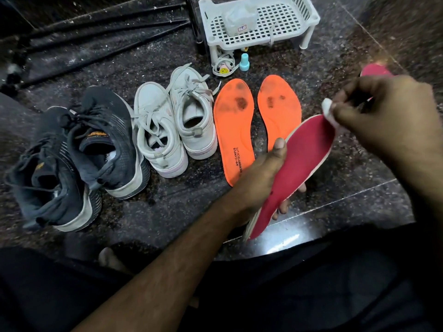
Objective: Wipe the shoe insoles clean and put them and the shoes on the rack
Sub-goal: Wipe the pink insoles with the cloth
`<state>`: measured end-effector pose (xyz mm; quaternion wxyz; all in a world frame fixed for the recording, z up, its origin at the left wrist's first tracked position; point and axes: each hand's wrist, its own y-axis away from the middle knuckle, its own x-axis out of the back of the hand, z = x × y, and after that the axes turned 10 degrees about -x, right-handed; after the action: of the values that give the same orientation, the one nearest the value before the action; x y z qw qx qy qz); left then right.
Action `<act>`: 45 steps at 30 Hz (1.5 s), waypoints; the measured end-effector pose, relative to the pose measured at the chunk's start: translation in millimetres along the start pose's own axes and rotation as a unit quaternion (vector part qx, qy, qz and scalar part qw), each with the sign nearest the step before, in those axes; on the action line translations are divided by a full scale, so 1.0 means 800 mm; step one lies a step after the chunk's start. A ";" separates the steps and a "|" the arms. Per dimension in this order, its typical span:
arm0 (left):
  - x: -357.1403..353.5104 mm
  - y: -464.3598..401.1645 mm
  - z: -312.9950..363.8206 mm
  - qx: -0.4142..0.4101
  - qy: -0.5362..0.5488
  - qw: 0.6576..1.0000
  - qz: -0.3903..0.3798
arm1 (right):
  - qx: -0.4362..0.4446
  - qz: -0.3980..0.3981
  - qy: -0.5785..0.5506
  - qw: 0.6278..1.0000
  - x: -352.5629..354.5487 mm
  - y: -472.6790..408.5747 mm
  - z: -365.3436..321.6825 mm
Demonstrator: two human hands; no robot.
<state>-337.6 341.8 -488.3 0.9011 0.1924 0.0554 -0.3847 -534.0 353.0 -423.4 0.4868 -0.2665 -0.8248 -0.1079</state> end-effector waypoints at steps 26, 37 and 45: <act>-0.005 -0.005 -0.004 0.028 0.075 0.994 0.081 | 0.156 -0.261 0.002 0.952 -0.038 0.034 -0.031; -0.003 -0.003 -0.005 0.024 0.044 0.997 0.064 | 0.076 -0.170 0.067 0.980 -0.050 0.033 -0.017; -0.004 -0.003 -0.004 0.014 0.041 0.997 0.070 | 0.117 -0.170 0.083 0.975 -0.046 0.031 -0.022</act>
<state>-341.4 343.3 -491.1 0.9199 0.2242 0.0735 -0.3132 -493.4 353.5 -448.1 0.5557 -0.0536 -0.8218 -0.1140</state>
